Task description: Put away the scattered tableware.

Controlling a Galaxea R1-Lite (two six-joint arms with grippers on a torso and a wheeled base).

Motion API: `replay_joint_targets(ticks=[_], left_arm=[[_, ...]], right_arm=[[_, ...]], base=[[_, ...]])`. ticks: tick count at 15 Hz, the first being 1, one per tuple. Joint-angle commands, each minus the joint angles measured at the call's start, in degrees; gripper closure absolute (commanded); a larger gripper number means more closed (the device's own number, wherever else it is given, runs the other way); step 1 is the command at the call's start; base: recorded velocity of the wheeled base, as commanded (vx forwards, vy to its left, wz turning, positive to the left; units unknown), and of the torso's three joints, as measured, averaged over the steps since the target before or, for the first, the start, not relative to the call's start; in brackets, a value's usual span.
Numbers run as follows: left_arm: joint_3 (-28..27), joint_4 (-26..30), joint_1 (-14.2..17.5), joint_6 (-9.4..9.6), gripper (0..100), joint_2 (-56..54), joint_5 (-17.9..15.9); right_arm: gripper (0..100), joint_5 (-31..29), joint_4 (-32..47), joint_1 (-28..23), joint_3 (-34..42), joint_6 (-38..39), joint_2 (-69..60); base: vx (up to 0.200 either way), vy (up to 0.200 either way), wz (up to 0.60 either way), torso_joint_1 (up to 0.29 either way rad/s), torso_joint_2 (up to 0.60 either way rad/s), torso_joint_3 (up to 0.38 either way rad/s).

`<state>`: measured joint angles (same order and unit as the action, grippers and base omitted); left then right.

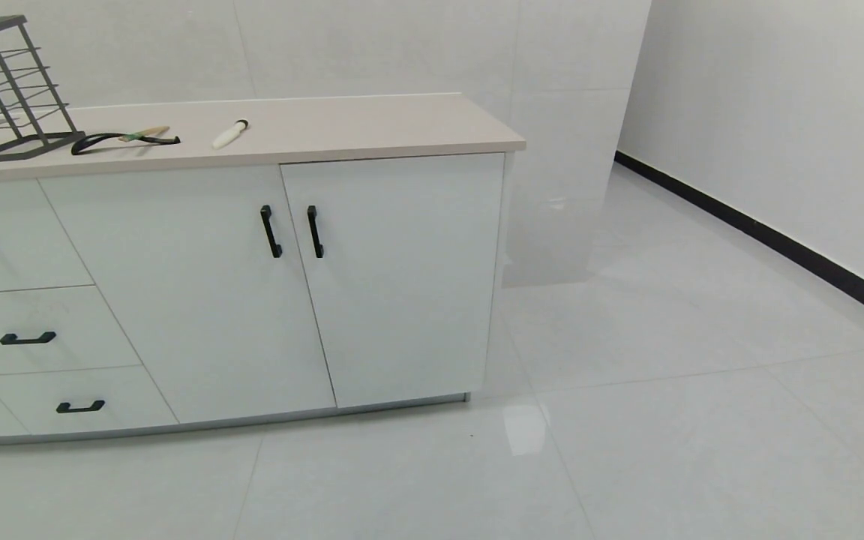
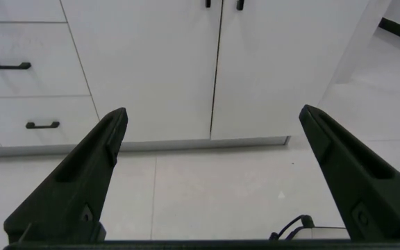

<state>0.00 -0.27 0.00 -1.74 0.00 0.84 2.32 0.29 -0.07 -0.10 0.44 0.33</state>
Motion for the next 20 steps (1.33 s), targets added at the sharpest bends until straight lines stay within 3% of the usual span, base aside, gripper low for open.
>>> replay_joint_targets(ticks=[1,5,11,14,17,20], left_arm=[[0.00,0.00,0.00,-0.01,0,0.00,0.04],[0.00,0.00,0.00,-0.01,0,0.00,0.04],[0.00,0.00,0.00,-0.01,0,0.00,0.04],[0.00,-0.08,0.00,-0.10,0,0.00,0.13],[0.00,0.00,0.00,-0.01,0,0.00,0.04],[0.00,0.09,0.00,-0.01,0,0.00,0.04]], right_arm=[[100,0.06,-0.12,-0.01,0.01,0.00,0.37],[100,0.06,-0.12,-0.01,0.01,0.00,0.37],[100,-0.03,-0.12,-0.01,0.01,0.09,0.37],[100,0.06,-0.12,-0.01,0.01,0.09,0.37],[100,-0.03,-0.12,-0.01,0.01,0.00,0.37],[100,0.06,-0.12,-0.01,0.01,0.00,0.37]], base=[[0.200,0.200,0.00,-0.002,0.01,-0.002],[0.200,0.200,0.00,0.005,0.01,0.004],[0.000,0.200,0.50,0.006,0.00,0.002],[0.000,0.000,0.60,0.002,0.00,-0.001],[0.000,0.133,0.00,0.003,0.00,-0.002],[0.200,0.200,0.00,-0.002,0.01,0.001]])
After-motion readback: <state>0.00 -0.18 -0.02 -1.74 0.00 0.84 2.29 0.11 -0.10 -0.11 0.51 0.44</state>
